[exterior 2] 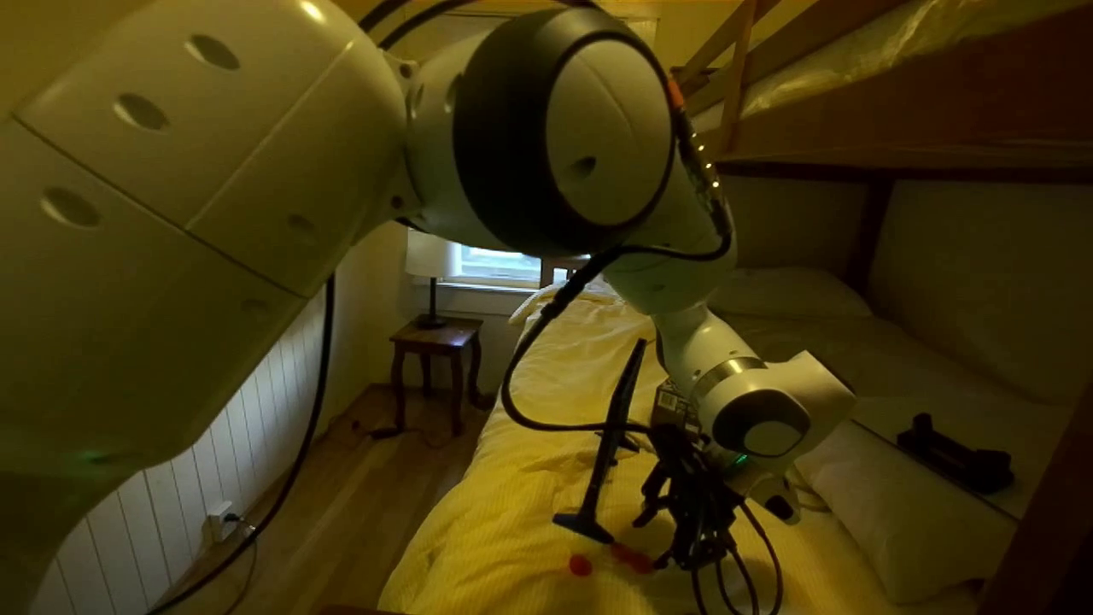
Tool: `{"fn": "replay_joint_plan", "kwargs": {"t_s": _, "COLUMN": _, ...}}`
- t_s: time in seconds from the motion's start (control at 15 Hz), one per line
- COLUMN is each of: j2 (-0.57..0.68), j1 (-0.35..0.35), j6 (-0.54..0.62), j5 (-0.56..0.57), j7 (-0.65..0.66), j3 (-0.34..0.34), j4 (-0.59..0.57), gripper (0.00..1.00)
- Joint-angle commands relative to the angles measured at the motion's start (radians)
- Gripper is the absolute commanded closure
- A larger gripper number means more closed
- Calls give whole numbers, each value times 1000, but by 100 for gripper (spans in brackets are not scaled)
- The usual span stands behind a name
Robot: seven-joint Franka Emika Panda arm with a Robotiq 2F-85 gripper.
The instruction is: Move the blue object slightly to the left and then pick up the orange object and put it in the blue object
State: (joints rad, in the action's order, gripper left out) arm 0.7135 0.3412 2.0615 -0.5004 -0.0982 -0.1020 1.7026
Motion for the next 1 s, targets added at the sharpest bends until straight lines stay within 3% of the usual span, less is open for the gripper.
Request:
{"fn": "replay_joint_plan", "kwargs": {"t_s": 0.0, "j2": 49, "j1": 13, "j6": -12, "j5": -5, "j7": 40, "j3": 17, "j4": -54, "gripper": 50}}
{"fn": "replay_joint_plan", "kwargs": {"t_s": 0.13, "j2": 66, "j1": 13, "j6": -32, "j5": 6, "j7": 50, "j3": 17, "j4": -70, "gripper": 24}}
{"fn": "replay_joint_plan", "kwargs": {"t_s": 0.33, "j2": 87, "j1": 9, "j6": -40, "j5": 15, "j7": 65, "j3": 14, "j4": -90, "gripper": 10}}
{"fn": "replay_joint_plan", "kwargs": {"t_s": 0.4, "j2": 92, "j1": 9, "j6": -44, "j5": 18, "j7": 68, "j3": 14, "j4": -96, "gripper": 11}}
{"fn": "replay_joint_plan", "kwargs": {"t_s": 0.53, "j2": 103, "j1": 8, "j6": -52, "j5": 23, "j7": 73, "j3": 13, "j4": -110, "gripper": 19}}
{"fn": "replay_joint_plan", "kwargs": {"t_s": 0.6, "j2": 108, "j1": 8, "j6": -57, "j5": 24, "j7": 75, "j3": 12, "j4": -116, "gripper": 32}}
{"fn": "replay_joint_plan", "kwargs": {"t_s": 0.8, "j2": 119, "j1": 8, "j6": -69, "j5": 28, "j7": 82, "j3": 11, "j4": -133, "gripper": 54}}
{"fn": "replay_joint_plan", "kwargs": {"t_s": 0.93, "j2": 126, "j1": 11, "j6": -77, "j5": 28, "j7": 85, "j3": 12, "j4": -144, "gripper": 60}}
